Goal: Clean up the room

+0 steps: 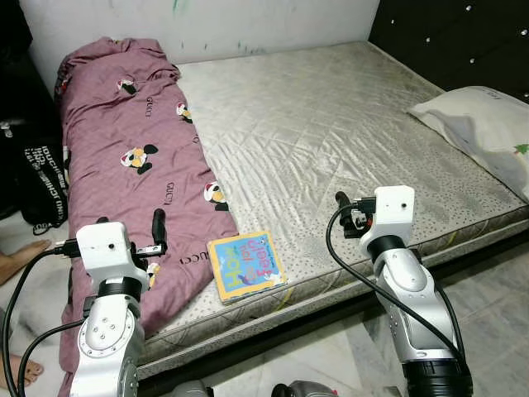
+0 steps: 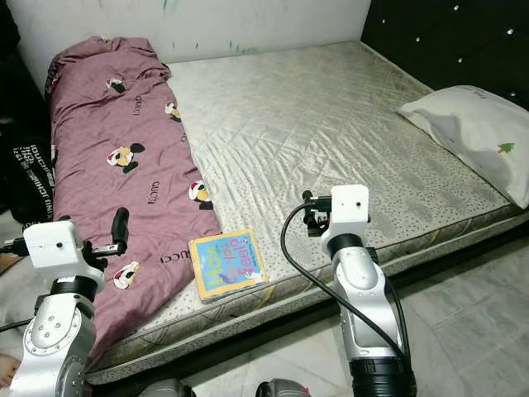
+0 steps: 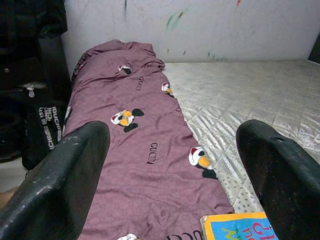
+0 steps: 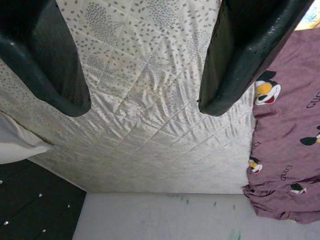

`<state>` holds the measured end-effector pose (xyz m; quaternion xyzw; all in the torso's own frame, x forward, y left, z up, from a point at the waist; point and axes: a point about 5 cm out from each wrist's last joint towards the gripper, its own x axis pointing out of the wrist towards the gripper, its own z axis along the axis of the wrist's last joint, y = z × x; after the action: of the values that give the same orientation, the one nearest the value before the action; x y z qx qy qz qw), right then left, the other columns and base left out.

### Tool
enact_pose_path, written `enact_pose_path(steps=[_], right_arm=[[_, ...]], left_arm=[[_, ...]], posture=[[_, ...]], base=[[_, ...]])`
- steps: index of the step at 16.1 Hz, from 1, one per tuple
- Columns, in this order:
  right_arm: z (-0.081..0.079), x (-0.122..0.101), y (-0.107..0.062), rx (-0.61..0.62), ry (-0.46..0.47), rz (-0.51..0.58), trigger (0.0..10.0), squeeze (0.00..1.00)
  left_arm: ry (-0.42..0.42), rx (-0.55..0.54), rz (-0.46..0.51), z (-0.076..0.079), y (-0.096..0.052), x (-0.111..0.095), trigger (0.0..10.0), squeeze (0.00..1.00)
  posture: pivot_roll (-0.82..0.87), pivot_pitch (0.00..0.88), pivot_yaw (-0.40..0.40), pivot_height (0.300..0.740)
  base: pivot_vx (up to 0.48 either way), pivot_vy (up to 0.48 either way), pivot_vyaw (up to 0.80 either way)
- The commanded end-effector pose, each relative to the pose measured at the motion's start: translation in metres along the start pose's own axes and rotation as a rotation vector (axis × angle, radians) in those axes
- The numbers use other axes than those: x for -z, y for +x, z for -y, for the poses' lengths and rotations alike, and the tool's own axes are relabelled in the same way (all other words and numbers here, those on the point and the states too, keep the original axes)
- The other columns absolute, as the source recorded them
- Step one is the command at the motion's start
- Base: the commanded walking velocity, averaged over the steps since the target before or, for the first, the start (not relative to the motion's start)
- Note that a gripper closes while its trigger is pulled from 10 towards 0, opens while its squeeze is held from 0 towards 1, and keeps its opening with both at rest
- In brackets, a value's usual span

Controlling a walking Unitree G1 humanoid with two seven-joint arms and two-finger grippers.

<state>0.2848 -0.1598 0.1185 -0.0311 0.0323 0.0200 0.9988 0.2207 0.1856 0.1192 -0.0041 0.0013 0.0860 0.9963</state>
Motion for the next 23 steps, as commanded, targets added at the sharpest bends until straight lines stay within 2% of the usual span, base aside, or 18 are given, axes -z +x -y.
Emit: enact_pose_path(steps=[1, 2, 8, 14, 16, 23], right_arm=[[0.001, 0.0, 0.001, 0.002, -0.001, -0.001, 10.0, 0.0], [0.001, 0.0, 0.002, -0.004, -0.002, 0.0, 10.0, 0.0], [-0.002, 0.0, 0.003, -0.024, -0.005, 0.0, 10.0, 0.0], [0.0, 0.009, 0.001, -0.024, -0.01, -0.042, 10.0, 0.0], [-0.008, 0.006, 0.004, -0.051, -0.005, -0.032, 10.0, 0.0], [-0.01, 0.002, 0.004, -0.117, -0.025, -0.004, 10.0, 0.0]], left_arm=[[0.003, 0.004, 0.004, 0.001, 0.001, -0.002, 10.0, 0.0], [0.0, 0.006, 0.009, 0.003, 0.002, -0.003, 10.0, 0.0], [0.001, 0.008, 0.009, 0.003, 0.002, -0.002, 10.0, 0.0], [0.01, 0.021, -0.01, 0.006, 0.001, 0.001, 10.0, 0.0], [0.006, 0.021, -0.008, 0.002, 0.003, -0.002, 10.0, 0.0], [0.0, 0.002, 0.002, -0.003, 0.004, -0.002, 10.0, 0.0]], posture=[[-0.02, 0.041, -0.032, 0.701], [-0.02, 0.04, -0.034, 0.681], [-0.02, 0.036, -0.041, 0.631], [-0.01, 0.039, -0.067, 0.631], [-0.01, 0.067, -0.065, 0.631], [-0.01, 0.069, -0.067, 0.631]], base=[[0.0, 0.0, 0.0], [0.0, 0.0, 0.0], [0.0, 0.0, 0.0], [0.0, 0.0, 0.0], [0.0, 0.0, 0.0], [0.077, 0.0, 0.11]])
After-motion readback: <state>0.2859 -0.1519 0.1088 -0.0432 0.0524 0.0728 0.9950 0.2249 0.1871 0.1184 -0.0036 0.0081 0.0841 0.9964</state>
